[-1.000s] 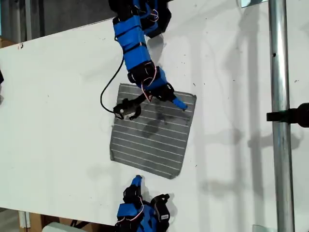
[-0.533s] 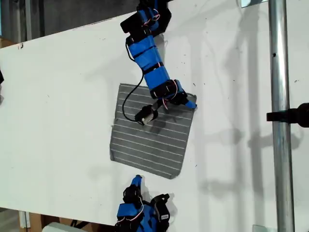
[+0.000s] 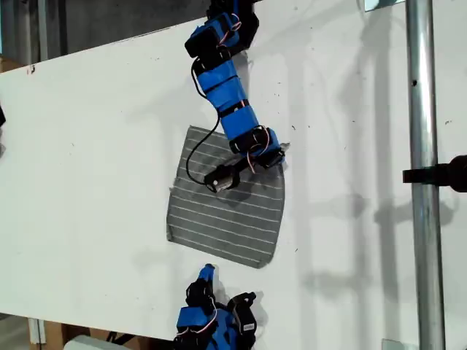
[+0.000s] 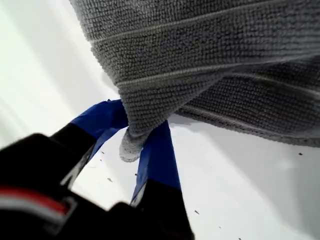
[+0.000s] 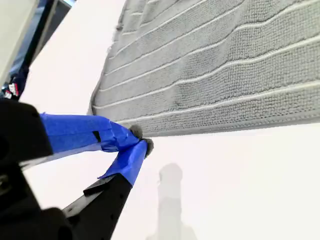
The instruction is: Grasp corners of a towel and fold twice.
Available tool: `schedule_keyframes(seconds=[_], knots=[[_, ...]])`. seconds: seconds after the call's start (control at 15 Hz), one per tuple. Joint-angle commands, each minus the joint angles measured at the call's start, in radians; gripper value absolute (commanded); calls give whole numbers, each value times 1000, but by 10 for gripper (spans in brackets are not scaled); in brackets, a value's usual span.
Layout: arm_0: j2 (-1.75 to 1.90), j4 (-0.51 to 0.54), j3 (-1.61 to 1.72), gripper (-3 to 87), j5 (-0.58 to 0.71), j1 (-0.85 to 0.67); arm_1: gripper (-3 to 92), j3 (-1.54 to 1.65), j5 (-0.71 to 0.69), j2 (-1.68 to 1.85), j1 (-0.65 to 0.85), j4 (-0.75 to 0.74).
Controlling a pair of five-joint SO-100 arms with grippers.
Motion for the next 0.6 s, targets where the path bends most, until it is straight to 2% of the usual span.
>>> schedule_keyframes(seconds=[0.0, 0.13, 0.2, 0.33, 0.53], knots=[[3, -15, -6, -27, -38, 5, -2, -2, -6, 15, 12, -17], [3, -104, -117, -29, -29, 118, -2, 3, -12, 15, 15, -34], [-2, -137, -225, -29, 48, 146, -2, 3, -17, 15, 15, -41], [-199, -114, -486, -29, 144, 169, -2, 8, -20, 15, 21, -51], [-741, -61, -856, -29, 311, 295, -2, 9, -28, 25, 31, -58]])
